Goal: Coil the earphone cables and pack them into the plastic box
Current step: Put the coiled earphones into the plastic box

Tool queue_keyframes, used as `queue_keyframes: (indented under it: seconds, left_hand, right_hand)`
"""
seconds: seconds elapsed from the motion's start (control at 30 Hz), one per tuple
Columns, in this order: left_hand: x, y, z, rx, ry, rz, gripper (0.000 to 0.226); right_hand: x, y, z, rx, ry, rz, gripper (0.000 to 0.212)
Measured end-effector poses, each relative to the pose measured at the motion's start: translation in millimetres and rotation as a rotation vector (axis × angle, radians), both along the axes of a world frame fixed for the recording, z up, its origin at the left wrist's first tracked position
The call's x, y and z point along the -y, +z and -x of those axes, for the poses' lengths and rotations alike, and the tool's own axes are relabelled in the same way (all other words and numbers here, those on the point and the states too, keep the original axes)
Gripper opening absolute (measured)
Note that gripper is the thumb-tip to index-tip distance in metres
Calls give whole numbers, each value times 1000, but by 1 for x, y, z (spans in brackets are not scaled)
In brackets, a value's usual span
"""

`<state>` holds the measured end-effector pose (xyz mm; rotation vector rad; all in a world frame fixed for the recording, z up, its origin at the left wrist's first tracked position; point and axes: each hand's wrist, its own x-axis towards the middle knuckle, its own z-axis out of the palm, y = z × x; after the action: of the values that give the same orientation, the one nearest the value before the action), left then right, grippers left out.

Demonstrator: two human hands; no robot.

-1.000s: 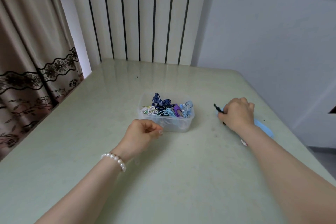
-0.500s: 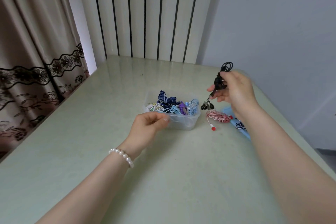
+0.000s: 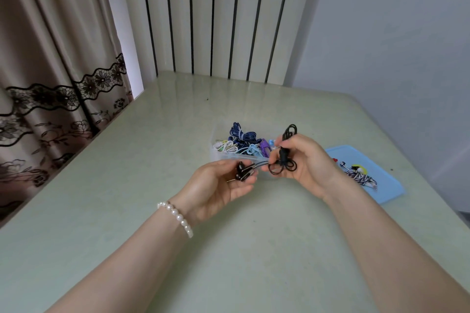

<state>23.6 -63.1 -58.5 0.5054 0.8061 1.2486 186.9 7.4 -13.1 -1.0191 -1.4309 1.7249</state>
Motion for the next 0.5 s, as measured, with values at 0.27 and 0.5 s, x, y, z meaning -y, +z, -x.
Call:
queue_keyframes:
  seconds: [0.27,0.5]
  left_hand:
    - [1,-7,2,-166,-11,-15,19]
    - [2,-11,-2,-316,29,-34,9]
  right_hand:
    - [4,-26,-2,274,83,-191,15]
    - [15,-54,11,185,62,-343,18]
